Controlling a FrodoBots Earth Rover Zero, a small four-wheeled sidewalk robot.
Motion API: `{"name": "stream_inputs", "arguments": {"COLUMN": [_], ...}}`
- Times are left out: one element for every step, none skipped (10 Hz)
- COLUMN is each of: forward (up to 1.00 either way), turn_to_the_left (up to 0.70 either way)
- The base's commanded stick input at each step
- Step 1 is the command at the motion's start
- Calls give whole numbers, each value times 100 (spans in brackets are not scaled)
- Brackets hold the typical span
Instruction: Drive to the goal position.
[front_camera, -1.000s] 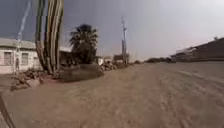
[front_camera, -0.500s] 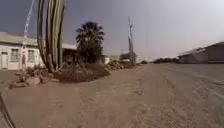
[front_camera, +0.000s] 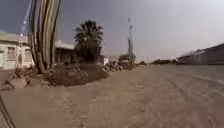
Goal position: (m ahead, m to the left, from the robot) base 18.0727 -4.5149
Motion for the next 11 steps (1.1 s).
{"name": "stream_inputs", "arguments": {"forward": [100, 100, 100, 100, 100, 100, 100, 100, 100, 100, 100], "turn_to_the_left": [-16, -27, -27, -27, -27, -27, -27, -27, -27, -27, -27]}}
